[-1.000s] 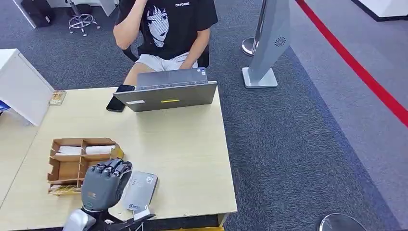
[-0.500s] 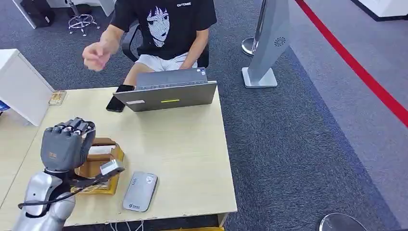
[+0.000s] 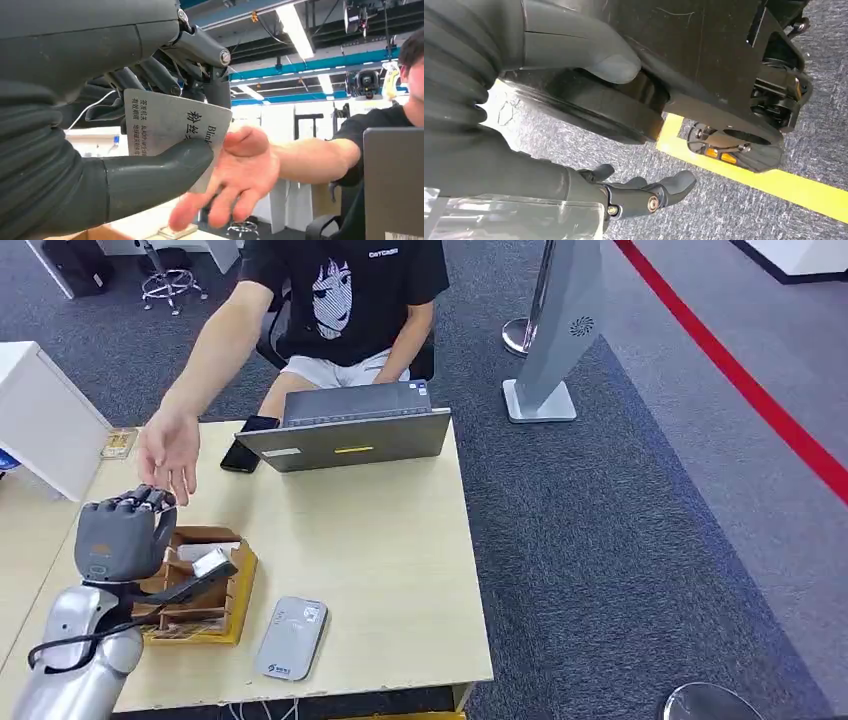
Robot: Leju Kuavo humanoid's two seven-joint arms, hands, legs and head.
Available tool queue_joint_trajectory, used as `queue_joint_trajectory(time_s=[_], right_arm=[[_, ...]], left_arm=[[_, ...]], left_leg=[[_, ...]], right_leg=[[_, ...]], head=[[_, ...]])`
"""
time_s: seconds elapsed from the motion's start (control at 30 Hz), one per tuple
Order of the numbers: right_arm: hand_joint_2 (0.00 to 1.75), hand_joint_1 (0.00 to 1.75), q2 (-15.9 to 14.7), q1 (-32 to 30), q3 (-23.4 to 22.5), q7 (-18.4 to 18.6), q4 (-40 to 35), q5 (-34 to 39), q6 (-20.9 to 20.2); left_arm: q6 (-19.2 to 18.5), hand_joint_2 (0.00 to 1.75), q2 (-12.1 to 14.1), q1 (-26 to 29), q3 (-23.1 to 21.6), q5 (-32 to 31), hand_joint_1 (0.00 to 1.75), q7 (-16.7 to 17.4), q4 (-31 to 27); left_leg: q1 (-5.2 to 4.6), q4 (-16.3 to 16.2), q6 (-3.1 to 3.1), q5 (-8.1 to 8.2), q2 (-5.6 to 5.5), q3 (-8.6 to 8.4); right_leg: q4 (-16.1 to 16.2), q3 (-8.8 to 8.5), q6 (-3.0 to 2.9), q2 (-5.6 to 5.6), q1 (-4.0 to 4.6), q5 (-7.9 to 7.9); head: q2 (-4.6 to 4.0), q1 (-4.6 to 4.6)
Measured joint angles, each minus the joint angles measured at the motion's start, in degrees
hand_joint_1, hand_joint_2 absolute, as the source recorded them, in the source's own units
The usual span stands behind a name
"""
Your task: Pass the card to the sensor for recognition and then transmit it.
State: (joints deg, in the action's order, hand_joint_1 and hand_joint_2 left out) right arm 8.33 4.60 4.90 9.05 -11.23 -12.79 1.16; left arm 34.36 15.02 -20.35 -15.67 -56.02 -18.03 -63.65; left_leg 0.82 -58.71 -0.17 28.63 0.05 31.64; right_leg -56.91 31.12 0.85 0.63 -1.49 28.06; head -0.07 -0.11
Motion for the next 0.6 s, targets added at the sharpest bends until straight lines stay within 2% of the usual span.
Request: queue_joint_trajectory(time_s=[0.23, 0.3, 0.33, 0.37, 0.6], right_arm=[[1.75, 0.0, 0.0, 0.0, 0.0, 0.0, 0.0, 0.0, 0.0], [1.75, 0.0, 0.0, 0.0, 0.0, 0.0, 0.0, 0.1, 0.1], [1.75, 0.0, 0.0, 0.0, 0.0, 0.0, 0.0, 0.1, 0.2], [1.75, 0.0, 0.0, 0.0, 0.0, 0.0, 0.0, 0.1, 0.2], [1.75, 0.0, 0.0, 0.0, -0.1, 0.0, 0.0, 0.2, 0.7]], left_arm=[[1.2, 1.75, -0.8, 1.7, 0.6, 1.2, 1.75, -0.7, -1.1], [1.9, 1.75, -1.4, 3.4, 1.1, 2.6, 1.62, -1.5, -3.3], [2.4, 1.75, -1.7, 4.4, 1.3, 3.2, 1.38, -1.8, -4.8], [2.8, 1.75, -1.9, 5.5, 1.5, 3.4, 0.0, -2.1, -6.1], [3.9, 1.75, -3.0, 11.0, 2.6, 4.3, 0.0, -2.4, -14.0]], left_leg=[[0.0, 0.0, 0.0, 0.0, 0.03, -0.01], [0.0, 0.0, 0.0, 0.0, 0.03, 0.0], [0.0, 0.0, 0.0, 0.01, 0.03, 0.0], [0.0, 0.0, 0.01, 0.01, 0.03, 0.01], [-0.01, 0.0, 0.02, 0.06, 0.02, 0.03]], right_leg=[[0.0, -0.01, 0.0, 0.01, 0.0, 0.0], [0.0, 0.0, 0.0, 0.02, 0.0, 0.0], [0.0, 0.0, 0.0, 0.03, 0.0, 0.0], [0.0, 0.0, 0.0, 0.03, 0.0, 0.01], [0.0, 0.02, 0.04, -0.01, 0.0, 0.03]], head=[[0.0, -0.02], [0.0, -0.02], [0.0, 0.0], [0.0, 0.0], [0.0, -0.02]])
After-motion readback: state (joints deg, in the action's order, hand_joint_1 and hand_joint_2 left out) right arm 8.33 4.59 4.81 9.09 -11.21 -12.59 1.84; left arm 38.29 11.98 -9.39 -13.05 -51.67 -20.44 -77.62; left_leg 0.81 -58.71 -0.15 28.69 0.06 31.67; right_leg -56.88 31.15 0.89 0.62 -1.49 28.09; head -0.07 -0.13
